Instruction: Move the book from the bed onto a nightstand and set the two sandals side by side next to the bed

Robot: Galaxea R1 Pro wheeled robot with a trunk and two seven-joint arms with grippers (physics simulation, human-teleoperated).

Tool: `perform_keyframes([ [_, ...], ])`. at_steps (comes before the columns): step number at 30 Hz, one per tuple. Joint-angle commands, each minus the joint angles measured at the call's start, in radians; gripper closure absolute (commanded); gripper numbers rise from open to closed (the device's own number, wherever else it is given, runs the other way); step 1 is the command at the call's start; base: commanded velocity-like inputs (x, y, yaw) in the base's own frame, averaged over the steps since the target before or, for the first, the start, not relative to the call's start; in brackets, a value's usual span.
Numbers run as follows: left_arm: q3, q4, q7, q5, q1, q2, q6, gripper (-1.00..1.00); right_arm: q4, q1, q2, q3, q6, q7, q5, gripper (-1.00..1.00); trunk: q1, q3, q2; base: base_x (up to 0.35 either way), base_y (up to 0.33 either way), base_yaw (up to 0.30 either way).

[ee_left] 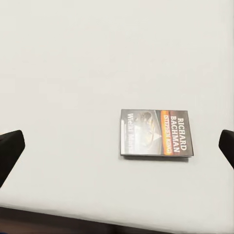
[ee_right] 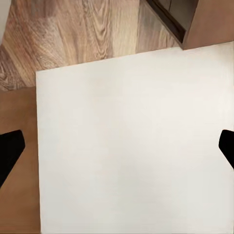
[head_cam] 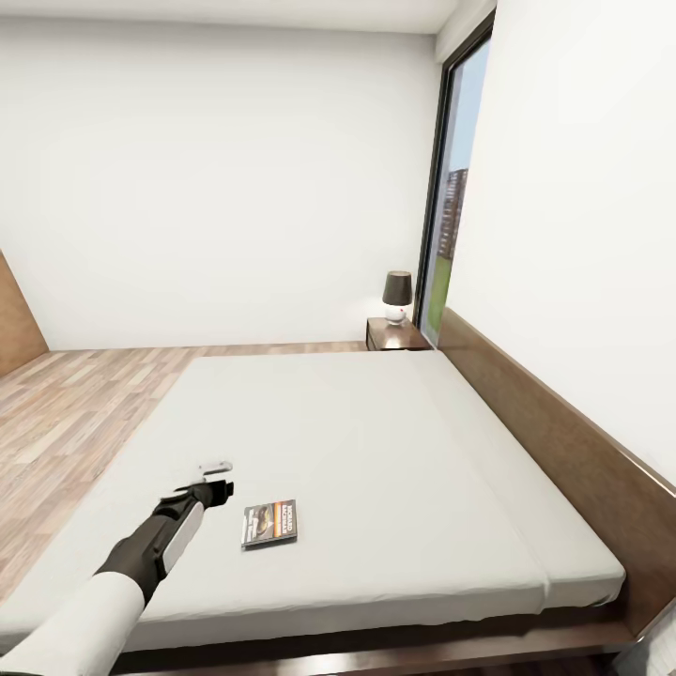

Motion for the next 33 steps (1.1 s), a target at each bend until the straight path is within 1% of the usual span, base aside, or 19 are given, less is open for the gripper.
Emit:
perform_keyframes([
  [1, -0.010, 0.002, 0.008, 0.011, -0.001, 0.000, 0.003, -1.00, -0.002, 0.009, 0.004, 0.009, 0.019, -0.002, -0.010, -1.00, 0.001, -0.002, -0.002, 0.000, 0.000, 0.000],
  [3, -0.013, 0.007, 0.006, 0.011, -0.002, -0.002, 0.003, -1.00, -0.002, 0.028, 0.012, 0.009, 0.045, -0.002, -0.010, -1.00, 0.001, -0.002, -0.002, 0.000, 0.000, 0.000],
  [4, -0.013, 0.007, 0.006, 0.011, -0.002, -0.002, 0.003, -1.00, -0.002, 0.028, 0.012, 0.009, 0.045, -0.002, -0.010, -1.00, 0.001, -0.002, -0.002, 0.000, 0.000, 0.000],
  [8, -0.016, 0.012, 0.003, 0.011, -0.003, -0.006, 0.004, -1.00, -0.002, 0.068, 0.022, 0.010, 0.076, -0.002, -0.008, -1.00, 0.001, -0.002, -0.002, 0.000, 0.000, 0.000],
  [14, -0.017, 0.014, -0.001, 0.011, -0.004, -0.013, 0.006, -1.00, -0.002, 0.100, 0.025, 0.010, 0.088, -0.002, -0.008, -1.00, 0.001, -0.002, -0.002, 0.000, 0.000, 0.000],
  [15, -0.018, 0.015, -0.003, 0.010, -0.004, -0.015, 0.006, -1.00, -0.002, 0.105, 0.026, 0.010, 0.090, -0.002, -0.008, -1.00, 0.001, -0.002, -0.002, 0.000, 0.000, 0.000],
  [16, -0.018, 0.016, -0.019, 0.010, -0.004, -0.020, 0.008, -1.00, -0.001, 0.123, 0.027, 0.009, 0.094, -0.002, -0.008, -1.00, 0.001, -0.002, -0.002, 0.000, 0.000, 0.000],
  [22, -0.019, 0.016, -0.033, 0.010, -0.004, -0.022, 0.009, -1.00, -0.002, 0.132, 0.028, 0.011, 0.094, -0.001, -0.007, -1.00, 0.001, -0.002, -0.002, 0.000, 0.000, 0.000],
  [28, -0.019, 0.017, -0.069, 0.009, -0.004, -0.023, 0.013, -1.00, -0.003, 0.135, 0.028, 0.012, 0.091, 0.002, -0.006, -1.00, 0.001, -0.002, -0.002, 0.000, 0.000, 0.000],
  [31, -0.019, 0.018, -0.099, 0.008, -0.004, -0.024, 0.024, -1.00, -0.003, 0.135, 0.028, 0.012, 0.089, 0.003, -0.005, -1.00, 0.001, -0.002, -0.002, 0.000, 0.000, 0.000],
  [33, -0.019, 0.018, -0.127, 0.009, -0.005, -0.024, 0.043, -1.00, -0.003, 0.136, 0.028, 0.012, 0.089, 0.004, -0.005, -1.00, 0.001, -0.002, -0.002, 0.000, 0.000, 0.000],
])
